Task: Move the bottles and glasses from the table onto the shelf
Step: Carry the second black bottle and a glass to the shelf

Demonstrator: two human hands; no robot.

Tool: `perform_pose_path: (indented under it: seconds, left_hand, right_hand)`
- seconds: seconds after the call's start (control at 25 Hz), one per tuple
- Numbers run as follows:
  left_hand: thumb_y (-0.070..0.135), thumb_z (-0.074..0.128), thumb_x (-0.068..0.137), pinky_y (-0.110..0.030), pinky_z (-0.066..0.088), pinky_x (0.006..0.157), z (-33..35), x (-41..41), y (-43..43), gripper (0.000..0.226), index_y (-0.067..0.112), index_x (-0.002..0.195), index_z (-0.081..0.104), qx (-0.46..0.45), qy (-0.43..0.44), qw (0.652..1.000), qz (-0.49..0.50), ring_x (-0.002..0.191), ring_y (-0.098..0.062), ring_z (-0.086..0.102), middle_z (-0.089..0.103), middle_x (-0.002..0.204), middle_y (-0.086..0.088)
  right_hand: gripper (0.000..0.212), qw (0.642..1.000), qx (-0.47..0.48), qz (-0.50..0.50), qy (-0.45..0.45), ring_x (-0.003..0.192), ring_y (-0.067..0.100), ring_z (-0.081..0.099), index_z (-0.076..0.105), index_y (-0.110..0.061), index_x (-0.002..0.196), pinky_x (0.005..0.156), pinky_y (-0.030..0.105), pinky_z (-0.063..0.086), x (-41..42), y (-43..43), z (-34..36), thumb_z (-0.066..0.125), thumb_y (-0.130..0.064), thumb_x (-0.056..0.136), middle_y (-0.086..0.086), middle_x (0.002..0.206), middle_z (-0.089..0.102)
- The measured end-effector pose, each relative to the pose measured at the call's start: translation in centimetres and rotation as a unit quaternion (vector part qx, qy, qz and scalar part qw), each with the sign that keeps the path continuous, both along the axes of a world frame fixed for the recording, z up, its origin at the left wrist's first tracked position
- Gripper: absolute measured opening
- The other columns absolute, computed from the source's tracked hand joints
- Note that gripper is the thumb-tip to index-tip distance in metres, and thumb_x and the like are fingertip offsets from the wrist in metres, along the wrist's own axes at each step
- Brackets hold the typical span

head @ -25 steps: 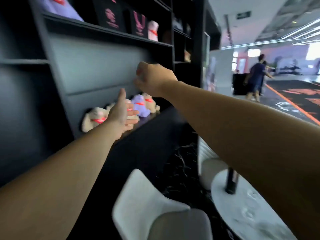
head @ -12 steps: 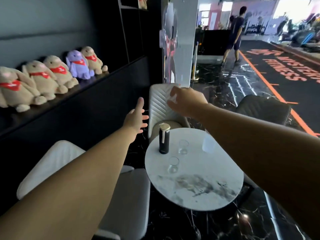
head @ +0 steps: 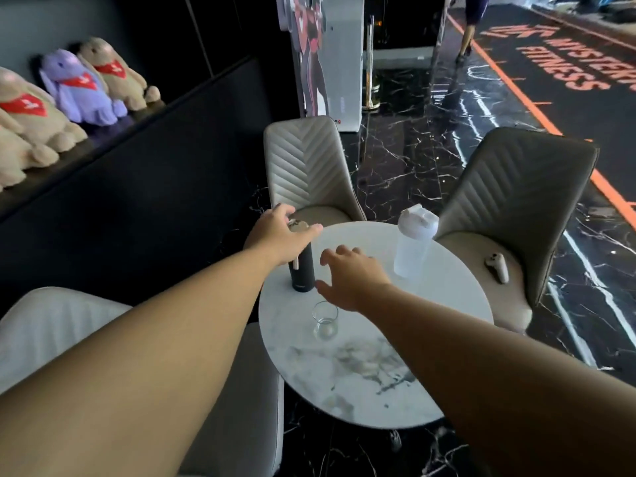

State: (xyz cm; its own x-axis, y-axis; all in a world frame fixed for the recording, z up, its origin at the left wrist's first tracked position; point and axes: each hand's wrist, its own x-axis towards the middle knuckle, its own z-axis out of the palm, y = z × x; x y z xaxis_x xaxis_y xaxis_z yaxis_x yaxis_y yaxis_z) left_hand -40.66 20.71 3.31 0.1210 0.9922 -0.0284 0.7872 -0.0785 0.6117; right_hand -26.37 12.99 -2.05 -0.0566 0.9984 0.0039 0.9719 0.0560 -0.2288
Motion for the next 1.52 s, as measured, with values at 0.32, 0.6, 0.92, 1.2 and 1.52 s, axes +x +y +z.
perform_pose_path:
  seconds: [0.32, 0.6, 0.92, 1.2, 1.52]
  left_hand:
    - [0.060, 0.075, 0.075, -0.042, 0.050, 0.096, -8.3, 1.9, 5.9, 0.086, 0.027, 0.147, 0.041, 0.011, 0.177, 0.983, -0.040, 0.123, -0.032, 0.051, 0.036, 0.145, -0.002]
    - [0.042, 0.079, 0.082, -0.043, 0.055, 0.082, -10.2, 1.4, 7.9, 0.053, 0.017, 0.119, 0.051, 0.103, 0.179, 0.978, -0.027, 0.104, -0.033, 0.054, 0.036, 0.126, -0.008]
    - [0.028, 0.073, 0.092, -0.043, 0.053, 0.084, -10.7, 0.5, 7.8, 0.048, 0.020, 0.124, 0.038, 0.059, 0.063, 0.996, -0.030, 0.098, -0.038, 0.062, 0.044, 0.125, -0.012]
    - [0.037, 0.072, 0.092, -0.040, 0.058, 0.068, 1.4, -8.4, 5.5, 0.043, 0.025, 0.117, 0.039, 0.102, 0.044, 0.993, 0.042, 0.080, -0.034, 0.067, 0.043, 0.116, -0.004]
    - [0.047, 0.072, 0.087, -0.039, 0.050, 0.080, 23.5, -32.0, -4.2, 0.054, 0.018, 0.126, 0.050, 0.249, 0.138, 0.937, 0.202, 0.098, -0.039, 0.064, 0.058, 0.118, -0.014]
  right_hand:
    - [0.085, 0.990, -0.138, 0.005, 0.014, 0.121, 0.034, 0.046, 0.041, -0.023, 0.144, 0.087, 0.048, 0.053, -3.2, 2.8, -9.7, 0.076, -0.062, 0.077, 0.008, 0.129, 0.048]
    - [0.047, 0.985, -0.170, -0.012, 0.027, 0.113, 0.036, 0.051, 0.049, -0.013, 0.130, 0.080, 0.040, 0.050, -3.1, 3.4, -12.9, 0.069, -0.022, 0.088, 0.011, 0.121, 0.049]
    - [0.045, 0.990, -0.141, 0.007, 0.021, 0.113, 0.033, 0.050, 0.051, -0.014, 0.131, 0.083, 0.041, 0.052, -3.9, 3.2, -11.9, 0.065, -0.024, 0.090, 0.010, 0.123, 0.049]
    - [0.054, 0.995, -0.053, 0.082, 0.026, 0.114, 0.034, 0.052, 0.054, -0.020, 0.136, 0.090, 0.041, 0.051, -8.4, 3.9, -0.3, 0.064, -0.039, 0.086, 0.011, 0.125, 0.050]
    - [0.052, 0.962, 0.077, 0.255, 0.061, 0.109, 0.036, 0.053, 0.064, -0.019, 0.115, 0.091, 0.043, 0.051, -28.7, 2.9, 20.8, 0.052, -0.055, 0.080, 0.008, 0.116, 0.054]
